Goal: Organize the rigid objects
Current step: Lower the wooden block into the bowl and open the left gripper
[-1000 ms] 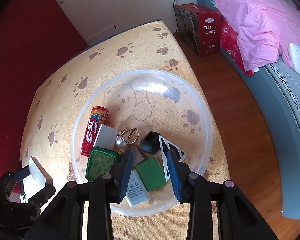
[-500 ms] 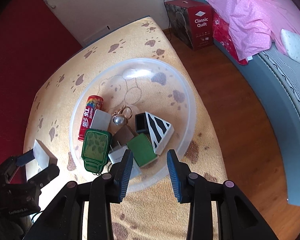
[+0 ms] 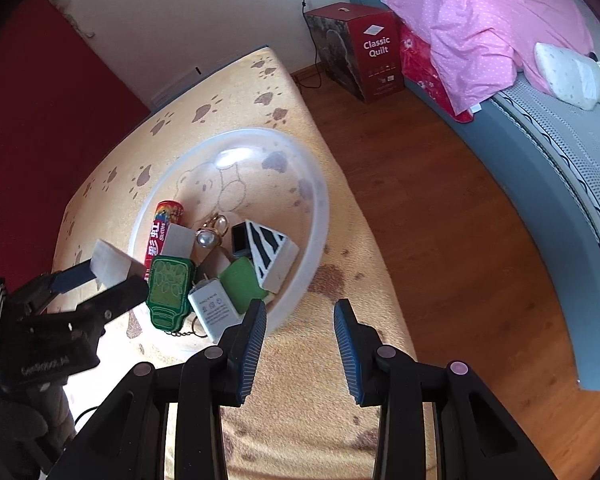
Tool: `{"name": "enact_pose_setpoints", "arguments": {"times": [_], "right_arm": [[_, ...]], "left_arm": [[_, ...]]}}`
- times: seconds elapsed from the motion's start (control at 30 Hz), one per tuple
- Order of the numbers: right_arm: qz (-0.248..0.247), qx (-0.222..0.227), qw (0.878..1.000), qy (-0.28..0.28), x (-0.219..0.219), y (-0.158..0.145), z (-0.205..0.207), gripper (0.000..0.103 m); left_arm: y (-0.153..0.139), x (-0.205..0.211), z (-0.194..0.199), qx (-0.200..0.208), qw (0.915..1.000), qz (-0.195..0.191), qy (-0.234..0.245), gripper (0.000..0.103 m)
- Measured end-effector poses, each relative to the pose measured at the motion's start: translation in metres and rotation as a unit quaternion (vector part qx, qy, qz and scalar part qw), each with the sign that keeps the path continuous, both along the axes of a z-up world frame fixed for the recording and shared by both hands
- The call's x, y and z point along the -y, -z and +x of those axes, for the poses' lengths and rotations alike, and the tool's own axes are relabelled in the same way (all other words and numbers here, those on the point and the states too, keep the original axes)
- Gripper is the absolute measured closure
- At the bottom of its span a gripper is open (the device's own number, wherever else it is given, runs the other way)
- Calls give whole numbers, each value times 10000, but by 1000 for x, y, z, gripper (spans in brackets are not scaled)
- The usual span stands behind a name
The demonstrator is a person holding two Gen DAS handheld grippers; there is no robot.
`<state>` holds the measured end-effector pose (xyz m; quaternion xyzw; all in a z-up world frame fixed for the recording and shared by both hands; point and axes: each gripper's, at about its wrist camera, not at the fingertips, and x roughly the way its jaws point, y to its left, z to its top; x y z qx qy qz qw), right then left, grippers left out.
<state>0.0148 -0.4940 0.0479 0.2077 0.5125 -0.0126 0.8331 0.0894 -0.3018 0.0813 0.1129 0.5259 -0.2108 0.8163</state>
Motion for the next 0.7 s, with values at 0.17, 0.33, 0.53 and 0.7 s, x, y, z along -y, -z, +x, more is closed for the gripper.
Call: {"name": "enact_pose_setpoints", "arguments": {"times": [0.17,0.33,0.53,0.7], "right_arm": [[25,-24,10000,87,8,3,-5,65],[55,-33,9999,128,14,5,-8,65],[98,-67,9997,203,21,8,-11,65],[116,-86,9996,223,23,9,-10,65]], "left_arm": [[3,16,12,-35,10000,-28,71,11],[11,28,23,-134,9999,19,102,11],[21,38,29,-205,9996,132,155,11],[28,44,33,-268,9992,227,189,11]]}}
